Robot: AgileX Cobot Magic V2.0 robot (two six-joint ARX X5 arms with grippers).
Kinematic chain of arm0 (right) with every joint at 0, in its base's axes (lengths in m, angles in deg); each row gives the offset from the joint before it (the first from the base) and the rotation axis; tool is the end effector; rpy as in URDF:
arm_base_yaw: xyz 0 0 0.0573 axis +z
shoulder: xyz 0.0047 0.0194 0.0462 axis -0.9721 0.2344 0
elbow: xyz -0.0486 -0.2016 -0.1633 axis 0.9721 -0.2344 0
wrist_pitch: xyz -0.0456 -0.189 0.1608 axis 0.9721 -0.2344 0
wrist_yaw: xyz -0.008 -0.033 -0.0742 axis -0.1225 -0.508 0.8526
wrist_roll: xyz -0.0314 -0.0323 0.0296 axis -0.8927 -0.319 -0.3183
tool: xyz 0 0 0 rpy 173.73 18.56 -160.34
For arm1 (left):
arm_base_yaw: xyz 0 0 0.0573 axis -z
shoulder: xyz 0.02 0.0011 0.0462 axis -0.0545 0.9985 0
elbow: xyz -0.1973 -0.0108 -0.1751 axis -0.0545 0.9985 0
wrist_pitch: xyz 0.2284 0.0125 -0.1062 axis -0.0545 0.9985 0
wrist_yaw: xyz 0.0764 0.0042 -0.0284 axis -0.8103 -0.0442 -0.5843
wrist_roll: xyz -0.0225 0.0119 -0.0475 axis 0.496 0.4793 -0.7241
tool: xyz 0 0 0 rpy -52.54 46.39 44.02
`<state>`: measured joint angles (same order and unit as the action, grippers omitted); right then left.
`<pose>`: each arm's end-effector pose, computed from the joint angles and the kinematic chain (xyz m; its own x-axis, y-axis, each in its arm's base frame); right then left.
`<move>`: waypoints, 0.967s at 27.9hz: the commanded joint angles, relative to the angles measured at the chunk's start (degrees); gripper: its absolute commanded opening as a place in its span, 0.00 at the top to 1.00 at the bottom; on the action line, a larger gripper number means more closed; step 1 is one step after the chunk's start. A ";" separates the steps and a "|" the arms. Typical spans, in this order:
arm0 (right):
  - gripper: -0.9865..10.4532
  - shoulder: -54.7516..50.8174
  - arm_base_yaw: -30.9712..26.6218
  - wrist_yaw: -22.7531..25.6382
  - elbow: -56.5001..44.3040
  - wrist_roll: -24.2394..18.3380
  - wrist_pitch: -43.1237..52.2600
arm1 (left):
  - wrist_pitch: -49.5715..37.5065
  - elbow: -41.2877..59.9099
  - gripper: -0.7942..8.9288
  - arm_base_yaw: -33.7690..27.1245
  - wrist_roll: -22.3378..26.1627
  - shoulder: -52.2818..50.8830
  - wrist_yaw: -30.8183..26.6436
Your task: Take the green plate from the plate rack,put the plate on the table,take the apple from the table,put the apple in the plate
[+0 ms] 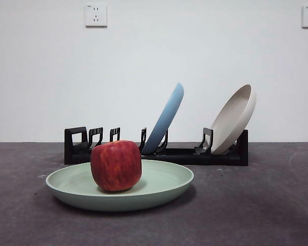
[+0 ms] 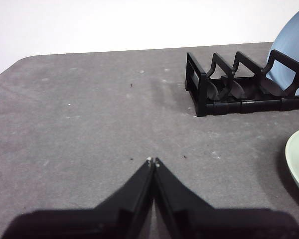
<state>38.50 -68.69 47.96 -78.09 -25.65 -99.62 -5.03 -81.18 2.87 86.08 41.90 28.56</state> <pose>0.0820 0.0135 0.1988 0.9738 0.2120 -0.0818 -0.2196 0.9707 -0.0977 0.0956 -0.0004 0.1511 0.9847 -0.0256 -0.1724 0.0295 0.9994 0.0197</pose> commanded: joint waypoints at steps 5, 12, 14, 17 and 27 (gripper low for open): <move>0.92 -0.17 -0.24 0.04 -6.67 -0.35 4.48 | -0.17 0.76 0.92 -0.17 -0.35 -0.13 0.00; 0.92 -0.20 -0.22 -0.07 -8.07 -0.26 4.46 | -0.17 0.76 0.92 -0.17 -0.35 -0.13 0.02; 0.92 -0.20 -0.17 -0.07 -8.81 -0.26 4.46 | -0.17 0.76 0.92 -0.17 -0.35 -0.13 0.02; 0.92 -0.20 -0.17 -0.02 -10.01 0.24 4.28 | -0.17 0.76 0.92 -0.17 -0.35 -0.13 0.02; 0.91 -0.15 -0.17 -1.14 -9.99 0.48 4.66 | -0.17 0.76 0.92 -0.17 -0.35 -0.13 0.02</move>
<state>38.45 -68.91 46.98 -87.16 -25.61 -95.12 -5.05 -81.18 2.87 86.08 41.90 28.56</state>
